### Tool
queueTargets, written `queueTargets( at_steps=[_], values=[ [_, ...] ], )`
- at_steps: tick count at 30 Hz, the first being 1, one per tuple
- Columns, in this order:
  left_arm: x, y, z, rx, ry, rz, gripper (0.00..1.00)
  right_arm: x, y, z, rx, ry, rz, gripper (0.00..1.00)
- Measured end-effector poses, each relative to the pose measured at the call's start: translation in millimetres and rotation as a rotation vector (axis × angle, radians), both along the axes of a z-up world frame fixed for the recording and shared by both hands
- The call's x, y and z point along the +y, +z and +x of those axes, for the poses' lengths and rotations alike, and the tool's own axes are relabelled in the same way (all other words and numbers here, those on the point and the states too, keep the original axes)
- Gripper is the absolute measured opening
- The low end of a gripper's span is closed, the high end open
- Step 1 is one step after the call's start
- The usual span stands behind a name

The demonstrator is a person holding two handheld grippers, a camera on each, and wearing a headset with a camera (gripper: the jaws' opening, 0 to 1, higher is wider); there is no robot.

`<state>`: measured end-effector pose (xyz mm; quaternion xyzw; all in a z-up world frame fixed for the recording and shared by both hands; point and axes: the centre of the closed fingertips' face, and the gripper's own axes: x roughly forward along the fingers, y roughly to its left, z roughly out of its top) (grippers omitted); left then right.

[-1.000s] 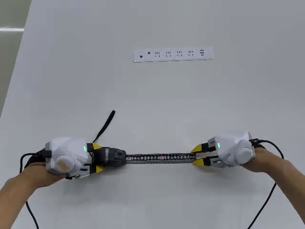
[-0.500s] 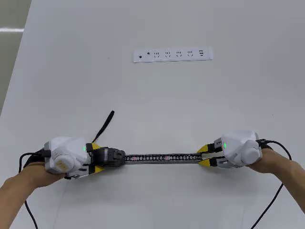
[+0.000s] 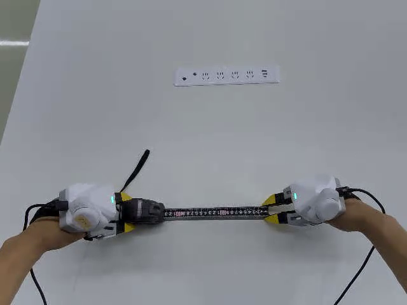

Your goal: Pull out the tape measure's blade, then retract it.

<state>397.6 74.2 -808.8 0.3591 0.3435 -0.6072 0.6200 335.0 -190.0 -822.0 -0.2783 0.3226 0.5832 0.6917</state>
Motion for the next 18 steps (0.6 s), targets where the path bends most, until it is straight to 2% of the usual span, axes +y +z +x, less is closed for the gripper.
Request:
queueTargets(
  at_steps=[6, 9, 10, 12, 18],
  values=[
    [0.3, -0.4, 0.7, -0.001, -0.002, 0.011, 0.31, -0.7, 0.3, -0.1, -0.005, 0.002, -0.013, 0.15],
    [0.6, -0.5, 0.7, 0.000, -0.001, 0.012, 0.31, -0.5, 0.5, 0.1, -0.007, 0.001, -0.013, 0.20],
    [0.3, -0.5, 0.1, 0.002, -0.006, 0.026, 0.31, -1.0, 0.5, 1.2, -0.028, -0.011, -0.021, 0.22],
    [0.7, -0.5, 0.4, -0.005, -0.010, 0.024, 0.32, -1.4, 0.6, 1.5, -0.032, -0.017, -0.024, 0.22],
    [-2.0, 4.8, -1.8, 0.010, 0.033, -0.021, 0.35, -4.1, 5.8, 1.0, -0.027, -0.076, -0.006, 0.32]
  ],
)
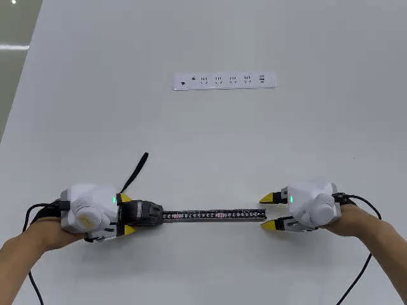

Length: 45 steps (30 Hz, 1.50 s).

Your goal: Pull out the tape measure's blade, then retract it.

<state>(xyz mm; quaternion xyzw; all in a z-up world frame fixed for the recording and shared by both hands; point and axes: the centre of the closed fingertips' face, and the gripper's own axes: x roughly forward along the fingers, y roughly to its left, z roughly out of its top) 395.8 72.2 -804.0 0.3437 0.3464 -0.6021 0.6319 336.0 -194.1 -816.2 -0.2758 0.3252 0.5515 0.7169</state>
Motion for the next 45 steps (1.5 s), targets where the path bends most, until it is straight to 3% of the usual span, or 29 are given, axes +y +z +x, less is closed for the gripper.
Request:
queueTargets(
  at_steps=[6, 13, 17, 19, 21, 25, 30, 33, 45],
  values=[
    [-0.1, 3.9, -5.1, 0.003, 0.040, -0.043, 0.47, -6.9, 3.5, -5.9, 0.015, -0.081, 0.005, 0.47],
    [6.1, 9.5, -9.0, 0.010, 0.158, -0.104, 0.64, -12.9, 11.1, -16.5, 0.007, -0.175, 0.042, 0.65],
    [10.8, 12.8, -16.5, 0.015, 0.224, -0.140, 0.69, -13.9, 16.2, -24.6, 0.016, -0.264, 0.070, 0.76],
    [11.0, 14.4, -20.0, 0.017, 0.240, -0.152, 0.72, -13.1, 17.1, -28.5, 0.016, -0.272, 0.075, 0.78],
    [12.0, 16.5, -25.3, 0.011, 0.269, -0.174, 0.75, -10.4, 21.5, -32.2, 0.011, -0.329, 0.111, 0.83],
    [12.2, 21.2, -35.6, 0.005, 0.320, -0.215, 0.79, -10.2, 22.3, -40.6, -0.008, -0.366, 0.125, 0.90],
    [15.3, 22.9, -51.7, -0.014, 0.378, -0.258, 0.86, -7.1, 29.1, -52.6, -0.027, -0.439, 0.162, 0.94],
    [17.6, 23.1, -61.1, -0.005, 0.414, -0.272, 0.88, -4.6, 31.5, -60.6, -0.034, -0.472, 0.175, 0.96],
    [19.7, 32.4, -83.5, -0.038, 0.566, -0.344, 0.91, 13.8, 38.7, -90.8, -0.045, -0.595, 0.230, 0.97]
  ],
)
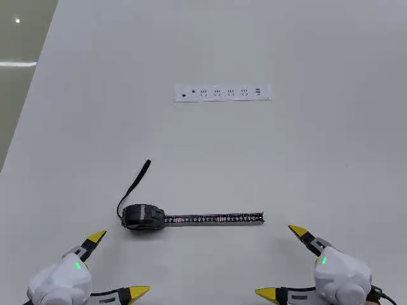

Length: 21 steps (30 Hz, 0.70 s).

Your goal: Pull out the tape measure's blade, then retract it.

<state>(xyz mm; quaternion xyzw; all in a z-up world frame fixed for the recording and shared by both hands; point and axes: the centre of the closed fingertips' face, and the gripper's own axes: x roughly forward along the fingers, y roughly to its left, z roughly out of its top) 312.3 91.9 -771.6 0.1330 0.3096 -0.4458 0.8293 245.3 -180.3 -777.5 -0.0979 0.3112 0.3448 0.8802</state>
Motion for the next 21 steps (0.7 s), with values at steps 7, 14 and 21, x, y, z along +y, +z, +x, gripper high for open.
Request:
queueTargets(
  at_steps=[7, 14, 21],
  values=[
    [1.4, 9.3, -3.1, -0.019, 0.133, -0.010, 0.95, 6.2, 13.3, -0.5, -0.047, -0.100, -0.009, 0.97],
    [-0.3, 20.0, -9.6, -0.038, 0.267, -0.031, 0.96, 20.6, 24.7, -5.5, -0.078, -0.186, -0.003, 0.96],
    [-8.6, 30.8, -13.8, -0.069, 0.319, -0.054, 0.97, 31.6, 28.6, -10.0, -0.070, -0.252, 0.009, 0.96]
  ],
)
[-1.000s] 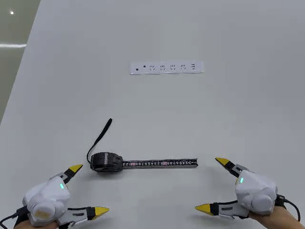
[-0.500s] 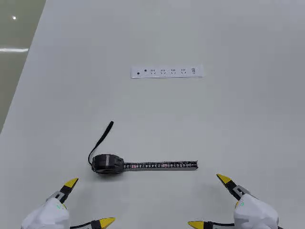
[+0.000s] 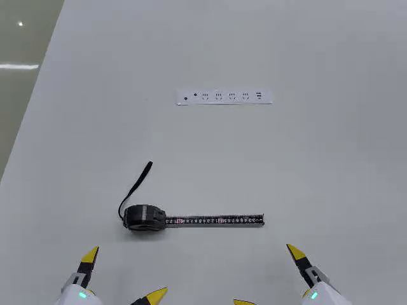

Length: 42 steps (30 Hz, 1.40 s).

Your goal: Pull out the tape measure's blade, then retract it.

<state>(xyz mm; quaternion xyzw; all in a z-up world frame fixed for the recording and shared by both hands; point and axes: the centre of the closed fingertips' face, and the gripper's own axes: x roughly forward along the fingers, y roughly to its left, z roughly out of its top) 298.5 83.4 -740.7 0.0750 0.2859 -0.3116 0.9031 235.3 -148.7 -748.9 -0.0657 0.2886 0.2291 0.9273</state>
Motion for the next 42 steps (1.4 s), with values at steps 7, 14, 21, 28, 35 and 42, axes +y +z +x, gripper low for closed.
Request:
queueTargets(
  at_steps=[7, 14, 21, 28, 35, 42],
  values=[
    [1.0, 5.5, -3.1, -0.020, 0.082, 0.008, 0.98, 1.6, 8.5, -1.8, 0.001, -0.058, -0.002, 0.95],
    [6.0, 9.5, 0.8, -0.037, 0.178, 0.062, 0.97, 1.1, 11.7, -0.4, -0.005, -0.102, -0.031, 0.94],
    [2.7, 13.5, 2.6, -0.049, 0.191, 0.061, 0.97, 1.3, 10.5, -0.2, 0.004, -0.113, -0.033, 0.92],
    [-8.9, 21.5, 11.2, -0.082, 0.235, 0.067, 0.96, -6.1, 9.6, 5.9, 0.001, -0.109, -0.055, 0.92],
    [-15.5, 17.8, 19.9, -0.070, 0.247, 0.066, 0.97, -12.9, 8.9, 13.3, -0.001, -0.088, -0.064, 0.91],
    [-19.2, 16.1, 31.8, -0.060, 0.288, 0.050, 0.97, -20.3, 6.5, 21.3, -0.002, -0.024, -0.079, 0.85]
  ],
)
